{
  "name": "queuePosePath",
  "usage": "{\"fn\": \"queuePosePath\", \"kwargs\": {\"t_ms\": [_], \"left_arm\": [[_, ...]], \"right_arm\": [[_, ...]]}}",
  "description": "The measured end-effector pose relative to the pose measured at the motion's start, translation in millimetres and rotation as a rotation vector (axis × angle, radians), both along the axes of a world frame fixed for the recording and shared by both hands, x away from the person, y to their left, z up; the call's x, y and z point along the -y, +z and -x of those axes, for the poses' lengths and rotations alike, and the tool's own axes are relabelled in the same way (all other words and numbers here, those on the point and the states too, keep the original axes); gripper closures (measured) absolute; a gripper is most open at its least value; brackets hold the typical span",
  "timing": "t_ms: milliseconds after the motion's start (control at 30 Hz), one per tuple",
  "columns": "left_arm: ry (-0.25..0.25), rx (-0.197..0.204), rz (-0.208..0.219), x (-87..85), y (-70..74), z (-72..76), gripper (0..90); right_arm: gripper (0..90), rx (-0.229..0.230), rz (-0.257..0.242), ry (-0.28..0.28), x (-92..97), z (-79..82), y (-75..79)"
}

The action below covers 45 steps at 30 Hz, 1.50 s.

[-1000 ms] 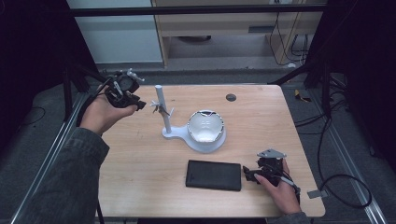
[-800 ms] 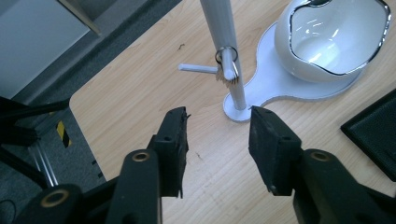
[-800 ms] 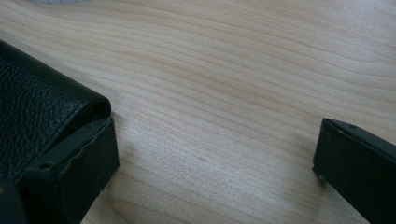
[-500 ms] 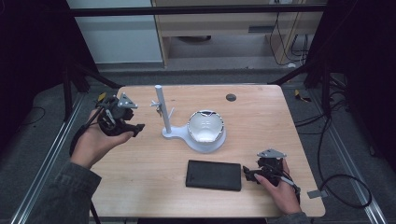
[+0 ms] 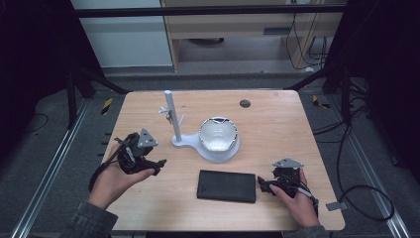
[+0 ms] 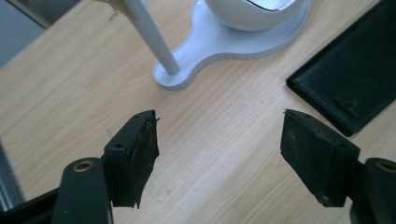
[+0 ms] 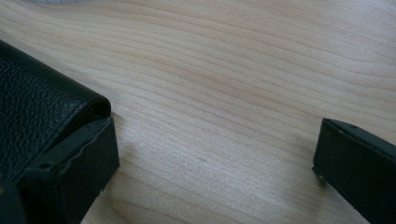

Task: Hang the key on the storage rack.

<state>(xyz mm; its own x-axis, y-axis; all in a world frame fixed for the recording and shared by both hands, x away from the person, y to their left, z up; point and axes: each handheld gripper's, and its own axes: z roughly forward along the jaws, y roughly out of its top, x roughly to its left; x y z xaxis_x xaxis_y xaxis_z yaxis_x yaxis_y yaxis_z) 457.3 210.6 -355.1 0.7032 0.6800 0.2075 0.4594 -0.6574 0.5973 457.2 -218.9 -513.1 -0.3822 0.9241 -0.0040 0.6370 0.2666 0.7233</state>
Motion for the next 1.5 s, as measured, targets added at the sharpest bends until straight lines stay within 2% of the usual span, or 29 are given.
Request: {"fn": "queuePosePath", "kwargs": {"t_ms": [133,233,500,733,767,800,900,1000,1033,1067,1167,1200,1233,1367,1500], "left_arm": [[-0.027,-0.039,0.034,6.9,-20.6,3.0,20.1],[-0.045,-0.057,0.040,11.5,-34.5,5.8,19.2],[-0.080,-0.072,0.039,24.0,-62.5,17.3,23.2],[-0.110,-0.081,0.059,36.3,-83.8,27.3,36.4],[-0.114,-0.079,0.063,38.3,-86.4,28.5,44.3],[-0.119,-0.078,0.067,40.4,-88.9,29.7,44.3],[-0.133,-0.079,0.078,46.7,-96.9,33.6,55.1],[-0.146,-0.079,0.070,51.2,-103.3,37.5,65.0],[-0.150,-0.080,0.070,51.9,-104.9,38.2,73.5],[-0.156,-0.083,0.076,52.5,-106.6,38.7,73.5],[-0.168,-0.091,0.095,53.8,-110.5,40.1,85.7],[-0.170,-0.092,0.101,54.3,-111.7,40.6,85.7],[-0.176,-0.098,0.104,54.8,-112.9,40.9,90.0],[-0.183,-0.113,0.068,57.6,-116.1,42.4,90.0],[-0.192,-0.131,0.066,61.6,-117.7,42.4,90.0]], "right_arm": [[0.3,0.000,0.000,0.000,0.0,0.0,0.0],[0.3,-0.001,-0.001,-0.001,-0.1,0.0,0.0],[0.3,0.000,0.000,0.000,0.0,0.0,0.0],[0.3,0.000,0.000,0.000,0.0,0.0,0.0],[0.3,0.000,0.000,0.000,0.0,0.0,0.0],[0.3,0.000,0.000,0.000,0.0,0.0,0.0],[0.3,0.000,0.000,0.000,0.0,0.0,0.0],[0.6,0.000,0.001,-0.001,0.0,0.1,0.0],[1.0,0.003,0.003,0.000,0.2,0.3,0.1],[1.0,0.003,0.003,0.000,0.2,0.3,0.1],[7.7,0.005,0.013,0.009,0.3,0.0,4.3],[7.7,0.005,0.013,0.009,0.3,0.0,4.3],[10.0,0.034,0.010,0.011,0.7,1.2,8.0],[11.3,0.070,0.000,0.017,2.5,3.9,13.1],[11.2,0.079,0.000,0.018,1.9,4.4,15.2]]}}
